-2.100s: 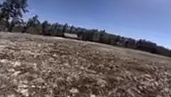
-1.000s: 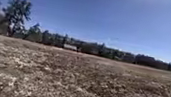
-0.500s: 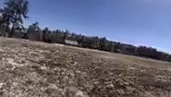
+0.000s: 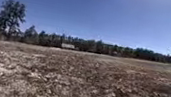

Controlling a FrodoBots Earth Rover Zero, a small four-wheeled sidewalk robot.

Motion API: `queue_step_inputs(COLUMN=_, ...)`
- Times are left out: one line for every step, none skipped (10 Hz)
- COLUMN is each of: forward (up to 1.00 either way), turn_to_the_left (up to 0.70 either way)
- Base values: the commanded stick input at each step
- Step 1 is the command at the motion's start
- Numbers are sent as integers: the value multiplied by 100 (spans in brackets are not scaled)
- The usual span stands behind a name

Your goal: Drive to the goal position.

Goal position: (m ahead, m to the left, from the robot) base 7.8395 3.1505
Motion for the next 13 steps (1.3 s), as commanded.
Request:
queue_step_inputs(forward=70, turn_to_the_left=20)
queue_step_inputs(forward=70, turn_to_the_left=35)
queue_step_inputs(forward=70, turn_to_the_left=35)
queue_step_inputs(forward=70, turn_to_the_left=10)
queue_step_inputs(forward=70, turn_to_the_left=0)
queue_step_inputs(forward=70, turn_to_the_left=0)
queue_step_inputs(forward=70, turn_to_the_left=0)
queue_step_inputs(forward=70, turn_to_the_left=0)
queue_step_inputs(forward=70, turn_to_the_left=0)
queue_step_inputs(forward=70, turn_to_the_left=0)
queue_step_inputs(forward=70, turn_to_the_left=1)
queue_step_inputs(forward=70, turn_to_the_left=13)
queue_step_inputs(forward=70, turn_to_the_left=35)
